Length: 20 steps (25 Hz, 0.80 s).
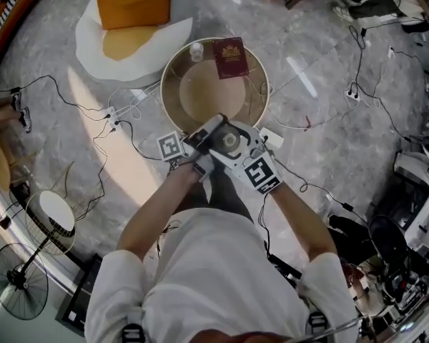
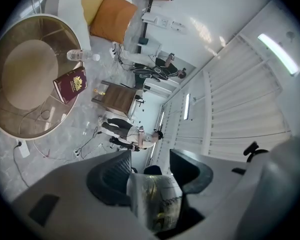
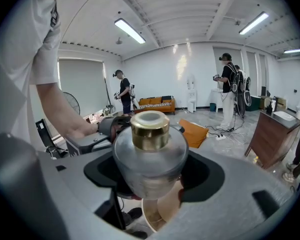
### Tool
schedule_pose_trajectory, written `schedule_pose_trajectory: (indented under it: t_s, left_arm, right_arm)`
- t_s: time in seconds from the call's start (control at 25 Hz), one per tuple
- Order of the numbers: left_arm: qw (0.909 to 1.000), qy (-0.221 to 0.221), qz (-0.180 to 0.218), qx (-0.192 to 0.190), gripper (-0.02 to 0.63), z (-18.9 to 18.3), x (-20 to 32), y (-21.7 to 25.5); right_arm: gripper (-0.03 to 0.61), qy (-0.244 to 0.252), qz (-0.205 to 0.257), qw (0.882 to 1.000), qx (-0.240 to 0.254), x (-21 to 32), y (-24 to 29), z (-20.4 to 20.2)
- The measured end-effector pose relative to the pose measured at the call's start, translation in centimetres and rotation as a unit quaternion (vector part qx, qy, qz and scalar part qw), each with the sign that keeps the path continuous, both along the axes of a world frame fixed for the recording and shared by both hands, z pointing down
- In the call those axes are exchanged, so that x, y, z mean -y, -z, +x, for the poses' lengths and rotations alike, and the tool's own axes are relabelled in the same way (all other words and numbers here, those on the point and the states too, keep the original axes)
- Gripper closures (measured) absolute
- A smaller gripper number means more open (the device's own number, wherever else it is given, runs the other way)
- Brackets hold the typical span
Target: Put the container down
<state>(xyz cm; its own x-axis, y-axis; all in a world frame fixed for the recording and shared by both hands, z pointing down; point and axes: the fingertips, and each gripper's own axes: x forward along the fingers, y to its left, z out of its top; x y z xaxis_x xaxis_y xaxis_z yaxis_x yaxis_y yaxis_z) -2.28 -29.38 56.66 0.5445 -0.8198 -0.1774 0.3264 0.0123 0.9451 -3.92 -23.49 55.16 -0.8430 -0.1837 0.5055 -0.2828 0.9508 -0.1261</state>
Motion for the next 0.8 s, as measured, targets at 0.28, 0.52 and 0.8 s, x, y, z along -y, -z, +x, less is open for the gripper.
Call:
schedule_pose_trajectory:
  t_s: [0.28, 0.52, 0.8]
  left_arm:
    - [0.9998, -0.016, -0.014, 0.002, 0.393, -1.1, 2.3, -4.9]
    - [0.9990, -0.023, -0.038, 0.002, 0.393, -1.0, 3.2, -9.5]
    - [0.9985, -0.022, -0.049, 0.008, 0.393, -1.5, 4.3, -15.4]
  right_arm:
    - [0.245, -0.005, -0.014, 1.000, -0.007, 2.5, -4.8, -1.2]
    - [0.245, -0.015, -0.033, 0.999, -0.008, 3.4, -9.0, -1.2]
    - [0.245, -0.019, -0.039, 0.999, -0.016, 4.6, -14.8, -1.7]
